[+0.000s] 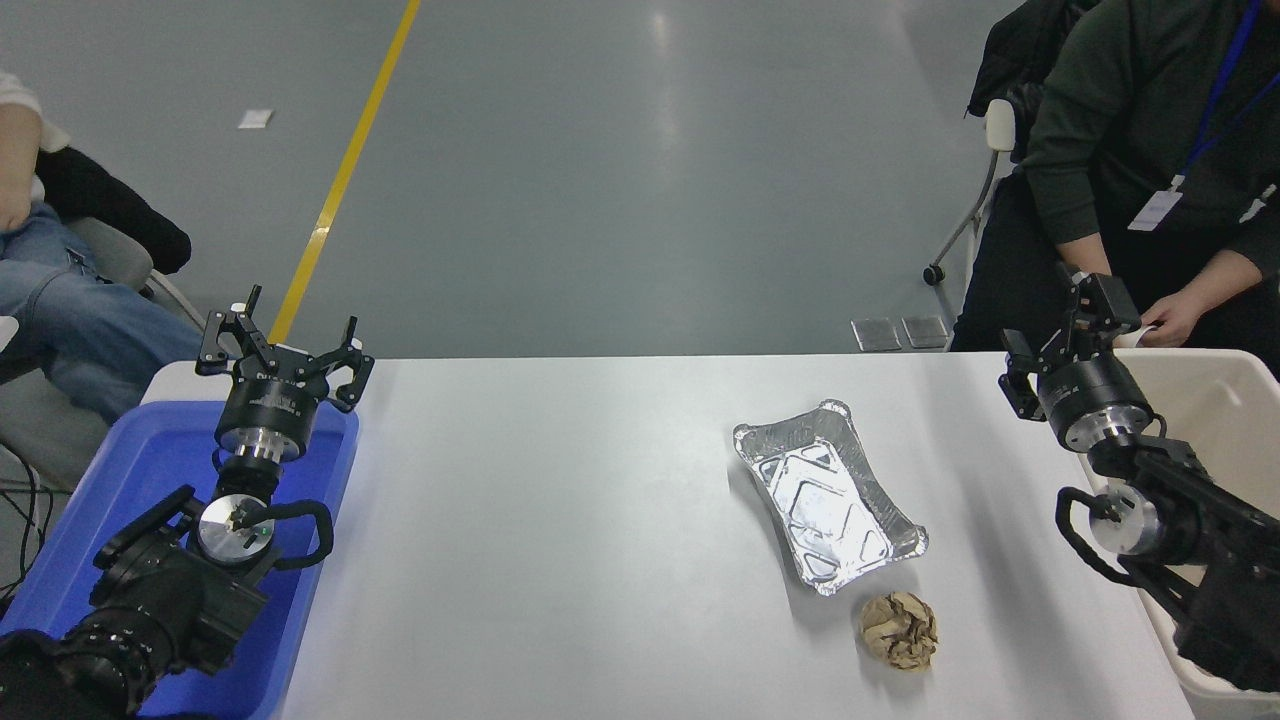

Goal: Pick up foil plate and place in dustbin

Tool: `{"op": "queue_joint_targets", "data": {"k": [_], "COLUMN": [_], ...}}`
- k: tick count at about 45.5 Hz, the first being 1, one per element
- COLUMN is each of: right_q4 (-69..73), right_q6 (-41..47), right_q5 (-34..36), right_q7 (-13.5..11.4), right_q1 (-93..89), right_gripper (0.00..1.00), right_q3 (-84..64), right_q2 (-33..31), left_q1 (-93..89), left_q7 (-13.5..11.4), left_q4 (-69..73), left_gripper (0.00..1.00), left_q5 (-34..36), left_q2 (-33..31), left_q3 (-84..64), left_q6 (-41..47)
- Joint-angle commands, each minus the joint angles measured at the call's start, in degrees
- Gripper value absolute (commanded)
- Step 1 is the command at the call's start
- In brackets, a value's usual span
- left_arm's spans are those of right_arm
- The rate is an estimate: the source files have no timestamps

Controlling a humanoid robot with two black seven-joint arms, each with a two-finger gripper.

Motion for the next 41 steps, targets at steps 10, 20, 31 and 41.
{"op": "queue_joint_targets", "data": {"k": [10, 20, 31, 41], "right_q4": [6.67, 13.36, 18.72, 21.36], "right_q6": [0.56, 4.42, 8.55, 16.81], "right_q5": [1.58, 3.52, 3.52, 3.52], "right_q7": [-3.06, -15.19, -15.63, -15.9], "right_q1": [24.76, 48.75, 62.47, 68.81], "right_gripper": [1.0, 1.0, 1.0, 1.0], "right_q3": [-43.52, -74.99, -92.84, -98.74], "right_q2": [-12.68, -6.54, 6.12, 16.32], "left_q1": [0.02, 0.02, 0.01, -0.07], "left_q7": [0.02, 0.02, 0.02, 0.02], "left_q4": [0.0, 0.0, 0.0, 0.0], "left_gripper": [0.99, 0.99, 0.99, 0.99], "left_q5": [0.0, 0.0, 0.0, 0.0], "left_q2": [0.0, 0.0, 0.0, 0.0], "left_q3": [0.0, 0.0, 0.0, 0.0], "left_q6": [-0.08, -0.08, -0.08, -0.08]}}
